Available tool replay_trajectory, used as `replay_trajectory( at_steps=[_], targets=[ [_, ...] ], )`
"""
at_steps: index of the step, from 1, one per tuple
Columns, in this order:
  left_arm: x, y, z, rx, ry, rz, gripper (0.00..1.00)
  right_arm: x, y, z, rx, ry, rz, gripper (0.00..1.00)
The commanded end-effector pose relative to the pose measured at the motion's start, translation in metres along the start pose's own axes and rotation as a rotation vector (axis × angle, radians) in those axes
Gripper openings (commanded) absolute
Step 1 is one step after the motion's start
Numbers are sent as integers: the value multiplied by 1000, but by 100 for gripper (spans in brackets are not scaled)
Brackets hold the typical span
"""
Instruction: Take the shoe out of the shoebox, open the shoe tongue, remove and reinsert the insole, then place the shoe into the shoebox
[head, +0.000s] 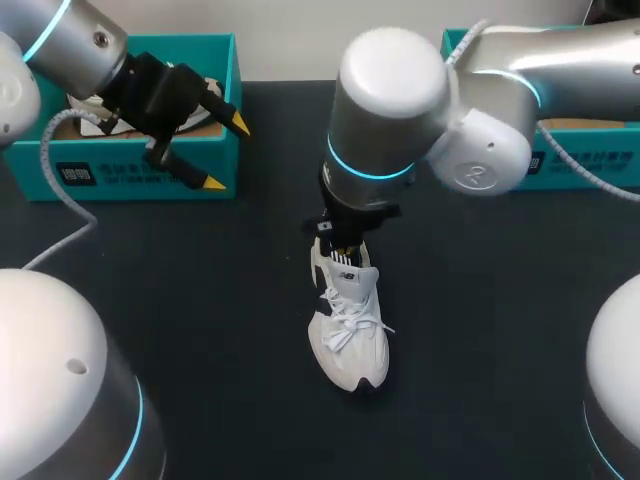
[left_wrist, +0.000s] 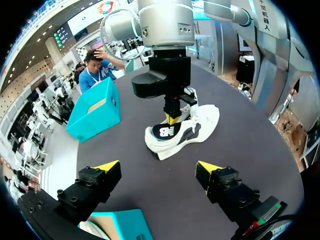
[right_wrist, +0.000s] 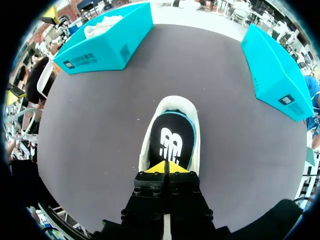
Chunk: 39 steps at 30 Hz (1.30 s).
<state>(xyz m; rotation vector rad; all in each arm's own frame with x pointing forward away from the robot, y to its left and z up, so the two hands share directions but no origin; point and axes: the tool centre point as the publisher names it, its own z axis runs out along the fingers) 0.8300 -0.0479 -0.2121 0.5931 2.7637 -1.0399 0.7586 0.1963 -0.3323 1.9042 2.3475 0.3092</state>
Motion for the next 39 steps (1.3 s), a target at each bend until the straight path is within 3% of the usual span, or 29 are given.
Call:
replay_trajectory(
  at_steps=[1,19,23,31,39],
  targets=[
    [0,0,0,-3,2,0,100,4,0,16,7,-3,5,0],
    [0,0,0,-3,2,0,100,-2,-5,63,83,4,-13,0],
    [0,0,0,-3,2,0,100,-2,-6,58,85,-5,-10,0],
    [0,0,0,-3,2,0,100,-6,5,35,16,-47,-7,0],
    [0,0,0,-3,2,0,100,-13,26,50,-16,-43,-21,0]
  ],
)
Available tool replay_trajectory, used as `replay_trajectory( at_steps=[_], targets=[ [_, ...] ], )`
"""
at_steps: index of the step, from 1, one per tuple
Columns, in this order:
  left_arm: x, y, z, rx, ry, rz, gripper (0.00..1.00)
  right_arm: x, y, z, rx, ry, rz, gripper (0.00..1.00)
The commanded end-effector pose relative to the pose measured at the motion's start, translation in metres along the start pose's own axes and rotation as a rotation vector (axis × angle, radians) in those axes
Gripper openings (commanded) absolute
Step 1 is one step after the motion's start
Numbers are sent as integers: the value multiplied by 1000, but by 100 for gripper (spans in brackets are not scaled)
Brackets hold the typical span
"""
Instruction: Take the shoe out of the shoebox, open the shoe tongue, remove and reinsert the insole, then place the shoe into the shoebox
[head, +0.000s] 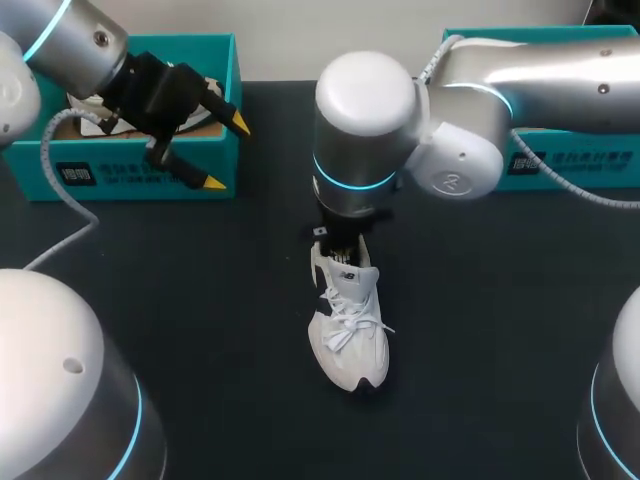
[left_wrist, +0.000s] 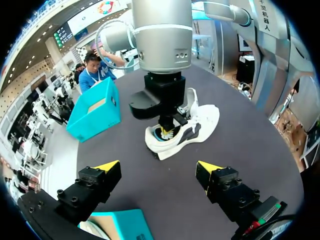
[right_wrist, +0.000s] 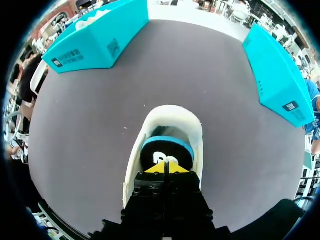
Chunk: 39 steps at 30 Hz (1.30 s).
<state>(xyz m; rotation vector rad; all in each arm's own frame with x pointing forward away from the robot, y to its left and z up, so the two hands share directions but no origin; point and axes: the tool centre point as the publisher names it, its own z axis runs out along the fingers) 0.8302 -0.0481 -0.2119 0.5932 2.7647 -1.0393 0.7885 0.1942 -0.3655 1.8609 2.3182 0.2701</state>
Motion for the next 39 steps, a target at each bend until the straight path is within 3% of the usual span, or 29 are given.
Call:
replay_trajectory(
  at_steps=[1,6,11,20,26,33,39],
  targets=[
    [0,0,0,-2,1,0,100,-2,7,16,0,15,-9,0],
    [0,0,0,-2,1,0,100,-2,9,33,17,36,-22,0],
    [0,0,0,-2,1,0,100,-1,4,36,31,46,-20,0],
    [0,0,0,-2,1,0,100,-7,16,18,-37,-26,-18,0],
    [0,0,0,-2,1,0,100,-4,23,31,-35,-10,-25,0],
    [0,0,0,-2,1,0,100,3,18,46,1,11,-28,0],
    [0,0,0,-2,1,0,100,-1,12,31,12,-30,-4,0]
  ],
)
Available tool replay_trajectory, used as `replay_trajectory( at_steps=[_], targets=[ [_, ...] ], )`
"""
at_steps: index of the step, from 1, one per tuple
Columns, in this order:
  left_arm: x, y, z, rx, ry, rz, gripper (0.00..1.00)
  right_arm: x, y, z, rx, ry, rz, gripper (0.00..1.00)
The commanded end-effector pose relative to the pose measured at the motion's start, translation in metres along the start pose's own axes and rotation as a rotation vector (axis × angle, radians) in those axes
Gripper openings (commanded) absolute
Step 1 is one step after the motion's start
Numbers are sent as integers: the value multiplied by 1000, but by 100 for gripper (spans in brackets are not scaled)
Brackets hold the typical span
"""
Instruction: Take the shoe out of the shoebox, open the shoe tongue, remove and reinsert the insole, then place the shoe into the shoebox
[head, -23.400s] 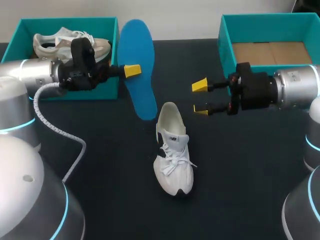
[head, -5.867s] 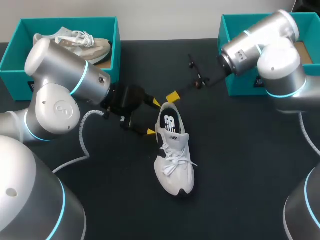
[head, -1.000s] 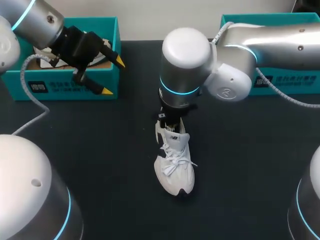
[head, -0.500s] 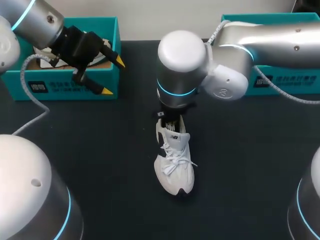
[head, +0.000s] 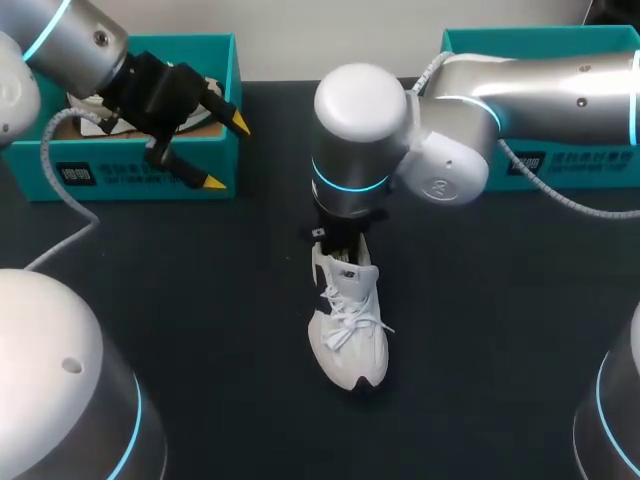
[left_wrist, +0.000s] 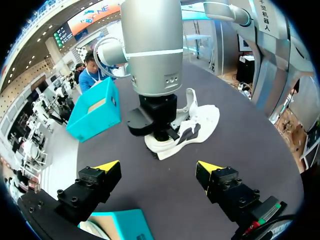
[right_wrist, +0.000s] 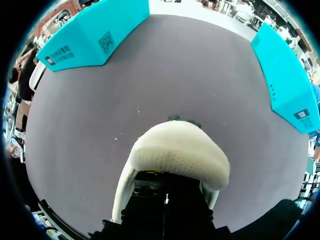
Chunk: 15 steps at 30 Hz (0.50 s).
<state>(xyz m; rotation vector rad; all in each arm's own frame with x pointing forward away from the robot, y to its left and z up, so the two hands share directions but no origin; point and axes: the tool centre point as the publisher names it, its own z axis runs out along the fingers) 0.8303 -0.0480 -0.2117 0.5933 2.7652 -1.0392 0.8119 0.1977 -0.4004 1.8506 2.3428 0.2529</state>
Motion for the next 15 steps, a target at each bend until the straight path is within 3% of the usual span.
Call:
replay_trajectory(
  at_steps=[1,6,15],
  targets=[
    [0,0,0,-2,1,0,100,-1,-4,-15,-2,-39,20,0],
    [0,0,0,-2,1,0,100,-3,-13,-45,46,-57,52,0],
    [0,0,0,-2,1,0,100,-3,-40,-78,224,-51,71,0]
  ],
)
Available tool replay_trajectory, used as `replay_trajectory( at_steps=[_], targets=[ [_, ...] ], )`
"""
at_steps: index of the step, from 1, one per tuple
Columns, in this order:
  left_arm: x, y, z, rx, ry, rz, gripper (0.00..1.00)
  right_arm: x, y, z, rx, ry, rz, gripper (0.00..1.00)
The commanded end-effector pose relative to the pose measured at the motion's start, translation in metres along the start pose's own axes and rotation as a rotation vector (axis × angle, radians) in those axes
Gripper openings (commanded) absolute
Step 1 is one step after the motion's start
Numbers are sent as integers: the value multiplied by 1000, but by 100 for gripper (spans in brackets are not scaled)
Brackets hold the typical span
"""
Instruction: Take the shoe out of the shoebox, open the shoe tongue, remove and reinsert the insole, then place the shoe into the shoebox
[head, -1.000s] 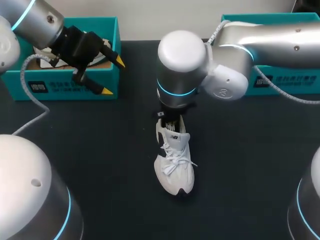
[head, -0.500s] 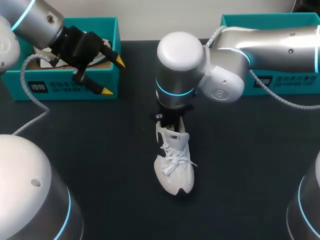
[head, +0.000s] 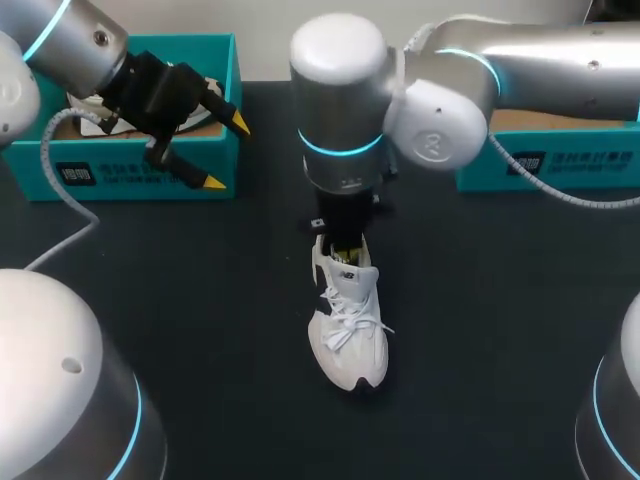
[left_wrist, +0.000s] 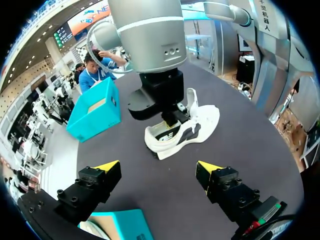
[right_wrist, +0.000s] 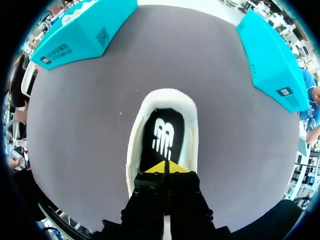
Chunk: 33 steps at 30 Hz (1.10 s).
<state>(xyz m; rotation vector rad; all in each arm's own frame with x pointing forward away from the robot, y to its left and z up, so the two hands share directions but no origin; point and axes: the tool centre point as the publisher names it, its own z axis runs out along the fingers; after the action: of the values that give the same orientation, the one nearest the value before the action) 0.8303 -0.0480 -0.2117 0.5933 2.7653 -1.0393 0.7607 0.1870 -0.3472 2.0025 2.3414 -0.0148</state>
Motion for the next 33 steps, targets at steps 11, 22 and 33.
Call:
replay_trajectory(
  at_steps=[11,22,33],
  targets=[
    [0,0,0,-2,0,0,100,1,-23,-8,153,58,102,40],
    [0,0,0,-2,0,0,100,9,-22,-1,145,104,110,100],
    [0,0,0,-2,0,0,100,14,-24,-2,173,141,83,100]
  ],
)
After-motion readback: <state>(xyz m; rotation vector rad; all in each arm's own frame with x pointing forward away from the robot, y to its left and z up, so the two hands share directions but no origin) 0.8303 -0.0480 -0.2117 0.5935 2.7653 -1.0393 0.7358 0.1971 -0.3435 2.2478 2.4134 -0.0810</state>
